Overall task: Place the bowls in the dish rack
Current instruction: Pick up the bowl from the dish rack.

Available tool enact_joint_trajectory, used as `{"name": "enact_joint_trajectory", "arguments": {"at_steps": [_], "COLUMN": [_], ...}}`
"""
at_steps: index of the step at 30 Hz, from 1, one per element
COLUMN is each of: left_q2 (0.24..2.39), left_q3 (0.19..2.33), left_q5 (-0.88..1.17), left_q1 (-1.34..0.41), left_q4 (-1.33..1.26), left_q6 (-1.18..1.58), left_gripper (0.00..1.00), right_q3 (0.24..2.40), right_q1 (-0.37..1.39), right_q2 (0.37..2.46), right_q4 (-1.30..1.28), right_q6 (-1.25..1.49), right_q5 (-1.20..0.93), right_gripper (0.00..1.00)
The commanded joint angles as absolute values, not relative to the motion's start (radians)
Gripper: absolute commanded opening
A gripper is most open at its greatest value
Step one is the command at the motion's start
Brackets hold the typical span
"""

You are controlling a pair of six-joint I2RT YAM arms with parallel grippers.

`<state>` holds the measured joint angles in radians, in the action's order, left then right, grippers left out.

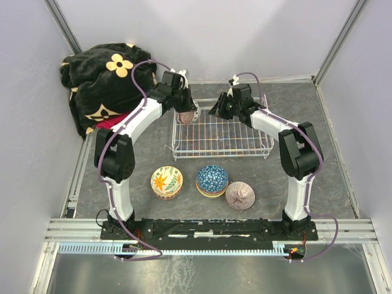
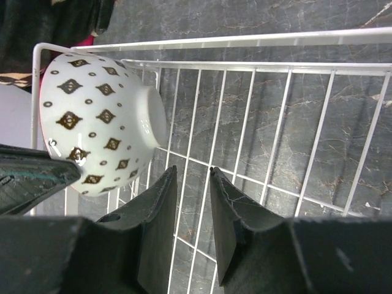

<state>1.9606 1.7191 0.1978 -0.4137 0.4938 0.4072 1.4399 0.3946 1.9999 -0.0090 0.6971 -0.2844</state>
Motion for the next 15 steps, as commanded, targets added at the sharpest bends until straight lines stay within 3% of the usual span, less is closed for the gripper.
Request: {"name": "enact_joint_trajectory", "arguments": {"at_steps": [1, 15], "left_q2": [1.901, 1.911], "left_q3": [1.681, 1.552], "left_q5": [0.429, 0.548], "left_q1": [-0.408, -0.335], "left_q4": [0.257, 0.096], "left_q6": [0.469, 0.549], "left_gripper": [0.03, 0.03], "right_q3": [1.451, 1.469], "right_q1": [0.395, 0.399], "right_q2": [1.950, 1.986], "right_q4": [-0.022, -0.003], "right_q6": [0.662, 0.682], "right_q5": [-0.253, -0.281], "right_gripper": [0.36, 0.36]}}
